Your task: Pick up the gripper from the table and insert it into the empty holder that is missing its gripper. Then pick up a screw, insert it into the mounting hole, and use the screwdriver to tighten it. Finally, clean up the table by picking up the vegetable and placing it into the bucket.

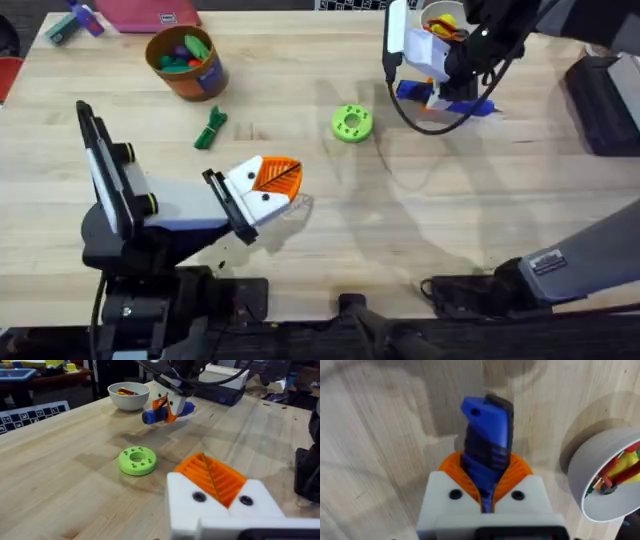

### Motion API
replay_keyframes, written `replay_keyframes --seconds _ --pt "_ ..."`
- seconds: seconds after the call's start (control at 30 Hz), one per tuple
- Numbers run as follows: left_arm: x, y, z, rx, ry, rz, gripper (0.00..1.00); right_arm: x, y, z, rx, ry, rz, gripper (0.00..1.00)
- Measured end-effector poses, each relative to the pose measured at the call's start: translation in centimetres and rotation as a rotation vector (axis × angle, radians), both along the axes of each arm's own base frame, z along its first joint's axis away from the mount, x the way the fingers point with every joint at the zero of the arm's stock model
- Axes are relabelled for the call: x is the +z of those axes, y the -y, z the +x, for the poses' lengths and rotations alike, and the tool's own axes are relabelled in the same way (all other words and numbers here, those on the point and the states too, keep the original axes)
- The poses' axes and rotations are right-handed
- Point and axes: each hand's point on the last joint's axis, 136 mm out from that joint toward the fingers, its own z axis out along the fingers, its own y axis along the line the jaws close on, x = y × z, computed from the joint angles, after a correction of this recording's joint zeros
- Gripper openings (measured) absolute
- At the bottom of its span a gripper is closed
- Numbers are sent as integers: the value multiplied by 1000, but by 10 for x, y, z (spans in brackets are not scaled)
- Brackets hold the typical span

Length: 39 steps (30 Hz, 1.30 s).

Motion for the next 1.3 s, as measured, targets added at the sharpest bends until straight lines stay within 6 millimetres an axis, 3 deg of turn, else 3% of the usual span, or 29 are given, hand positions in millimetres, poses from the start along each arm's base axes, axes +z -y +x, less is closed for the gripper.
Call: replay_keyframes --seconds 0.13,0.3,0.33,0.63,0.67,0.7,0.83,0.87,0.9,1.13,1.3 --pt "0 0 0 0 0 0 17 0 0 0 5 1 -4 221" --pt "0 0 0 0 0 0 17 1 2 2 3 8 -13 915" --pt "0 0 0 0 0 0 17 1 2 2 8 9 -16 970" --pt "0 0 0 -3 -1 0 17 2 2 5 7 23 -18 991" --pt "0 0 0 -3 3 2 60 2 2 8 0 34 -13 992" --pt "0 0 0 -3 3 2 173 4 0 11 -11 47 -1 992" --pt "0 0 -1 -4 2 1 817 28 -13 23 -120 128 116 991" --pt "0 0 -1 -5 -1 -1 938 38 -16 24 -155 151 153 991" --pt "0 1 -1 -6 -1 -1 971 48 -19 26 -192 175 192 991" --pt "1 -1 2 12 11 4 986 143 -42 35 -468 357 540 991" --pt "20 -13 18 124 85 -15 986 186 -50 5 -711 313 754 992"
